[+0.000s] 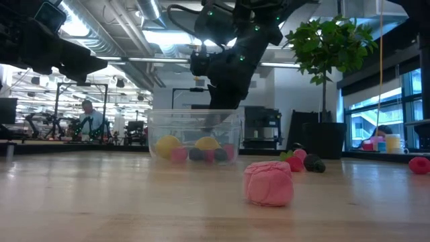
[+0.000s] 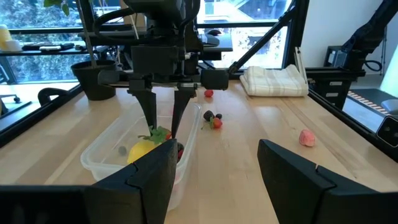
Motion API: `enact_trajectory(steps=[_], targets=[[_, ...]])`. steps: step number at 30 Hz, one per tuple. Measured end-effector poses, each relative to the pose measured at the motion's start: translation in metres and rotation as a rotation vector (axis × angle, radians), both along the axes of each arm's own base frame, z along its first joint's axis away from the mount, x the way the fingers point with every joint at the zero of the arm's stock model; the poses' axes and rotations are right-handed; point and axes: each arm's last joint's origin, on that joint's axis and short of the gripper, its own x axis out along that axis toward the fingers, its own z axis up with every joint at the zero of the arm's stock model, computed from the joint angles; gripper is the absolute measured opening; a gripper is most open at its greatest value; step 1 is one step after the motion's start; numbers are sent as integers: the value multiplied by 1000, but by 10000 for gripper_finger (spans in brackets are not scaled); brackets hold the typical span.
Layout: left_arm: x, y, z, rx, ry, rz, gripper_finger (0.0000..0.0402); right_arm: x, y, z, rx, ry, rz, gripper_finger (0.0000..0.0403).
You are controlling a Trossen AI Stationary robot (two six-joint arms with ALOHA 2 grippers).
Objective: Pick and placing Produce into tupperware
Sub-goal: Put the top strawberry into the transparent bin
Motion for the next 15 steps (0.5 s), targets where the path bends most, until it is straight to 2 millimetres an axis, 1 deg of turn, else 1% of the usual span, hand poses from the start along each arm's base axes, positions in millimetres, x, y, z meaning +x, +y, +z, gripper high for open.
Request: enact_trajectory(steps=[15], targets=[[0,0,0,0,0,0,218,1,0,0,-1,-10,-2,135]])
